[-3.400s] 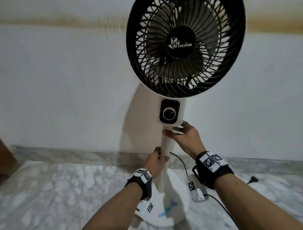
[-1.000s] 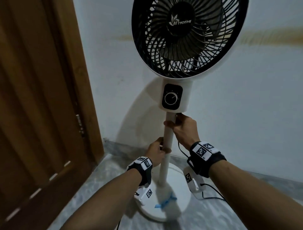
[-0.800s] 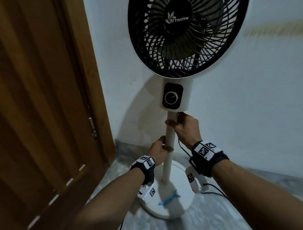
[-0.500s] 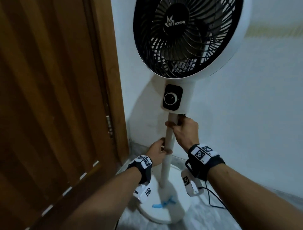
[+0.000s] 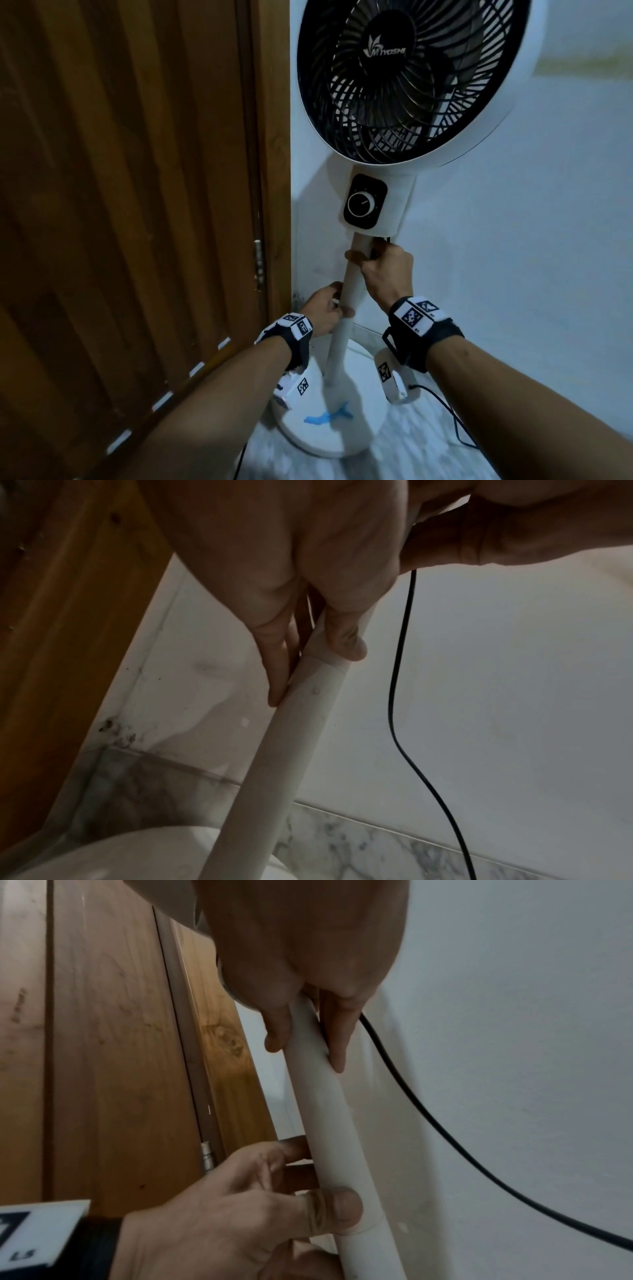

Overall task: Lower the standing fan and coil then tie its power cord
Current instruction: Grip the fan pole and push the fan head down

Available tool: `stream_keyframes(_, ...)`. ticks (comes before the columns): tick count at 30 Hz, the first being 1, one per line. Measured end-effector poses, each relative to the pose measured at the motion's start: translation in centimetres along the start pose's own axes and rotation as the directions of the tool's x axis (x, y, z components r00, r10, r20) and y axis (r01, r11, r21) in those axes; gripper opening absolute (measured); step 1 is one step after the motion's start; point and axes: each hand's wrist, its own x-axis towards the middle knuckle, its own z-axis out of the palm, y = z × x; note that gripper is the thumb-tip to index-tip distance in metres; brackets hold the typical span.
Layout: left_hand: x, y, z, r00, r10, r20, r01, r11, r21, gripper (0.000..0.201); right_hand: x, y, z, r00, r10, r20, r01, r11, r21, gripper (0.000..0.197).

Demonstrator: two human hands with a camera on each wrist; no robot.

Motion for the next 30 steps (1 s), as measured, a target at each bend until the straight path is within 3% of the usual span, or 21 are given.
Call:
stream_keyframes(17,1.6,-4.1,-1.9,0.998,0.029,0.063,-0.03,0.999,0.016,0.038,-0.1,0.6,4.5,0.996,0.091,-0.01,-0.092,0.995,-0.048,0.028)
stream_keyframes(30,0.8,-3.6,-2.7,0.994,-0.007,0.112,-0.01,0.989,0.15,0.05,-1.3,0.7,5.0,0.996,0.087,0.016,-0.087,0.996,-0.019,0.034)
